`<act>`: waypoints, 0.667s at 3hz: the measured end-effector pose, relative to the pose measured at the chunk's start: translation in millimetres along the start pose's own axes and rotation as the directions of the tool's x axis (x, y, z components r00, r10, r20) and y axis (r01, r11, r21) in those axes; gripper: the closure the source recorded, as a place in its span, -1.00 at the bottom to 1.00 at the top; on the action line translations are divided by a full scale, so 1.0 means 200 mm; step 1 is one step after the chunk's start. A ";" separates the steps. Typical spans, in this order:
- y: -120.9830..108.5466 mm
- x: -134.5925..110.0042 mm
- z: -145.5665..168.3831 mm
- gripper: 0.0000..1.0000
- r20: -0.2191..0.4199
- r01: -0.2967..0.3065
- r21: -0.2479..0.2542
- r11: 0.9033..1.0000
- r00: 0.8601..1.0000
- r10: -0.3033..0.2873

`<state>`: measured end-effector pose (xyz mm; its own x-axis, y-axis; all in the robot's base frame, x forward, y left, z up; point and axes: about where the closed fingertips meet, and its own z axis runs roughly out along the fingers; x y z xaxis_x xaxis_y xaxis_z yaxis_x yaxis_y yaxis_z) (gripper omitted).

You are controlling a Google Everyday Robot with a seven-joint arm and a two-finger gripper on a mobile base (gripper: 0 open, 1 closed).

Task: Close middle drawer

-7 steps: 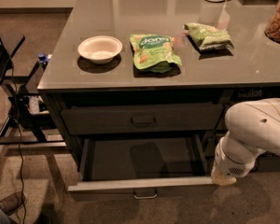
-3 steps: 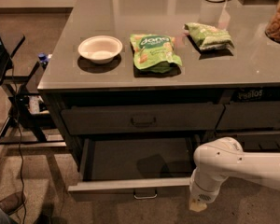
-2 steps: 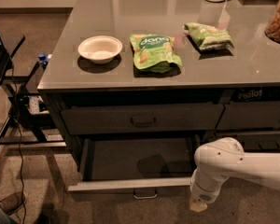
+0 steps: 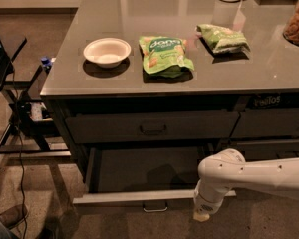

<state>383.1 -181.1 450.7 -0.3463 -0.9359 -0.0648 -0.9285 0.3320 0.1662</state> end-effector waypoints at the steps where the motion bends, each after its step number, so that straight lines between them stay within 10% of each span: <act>1: -0.10 -0.10 0.06 1.00 0.006 -0.025 0.044 0.999 1.000 0.024; 2: -0.16 -0.15 0.11 1.00 0.004 -0.046 0.074 0.996 0.999 0.046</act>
Offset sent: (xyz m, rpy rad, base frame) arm 0.0542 0.0273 -0.0385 -0.0494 -0.1016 -0.0802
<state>419.6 -161.8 425.0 -0.3894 -0.9190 -0.0614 -0.9188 0.3829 0.0956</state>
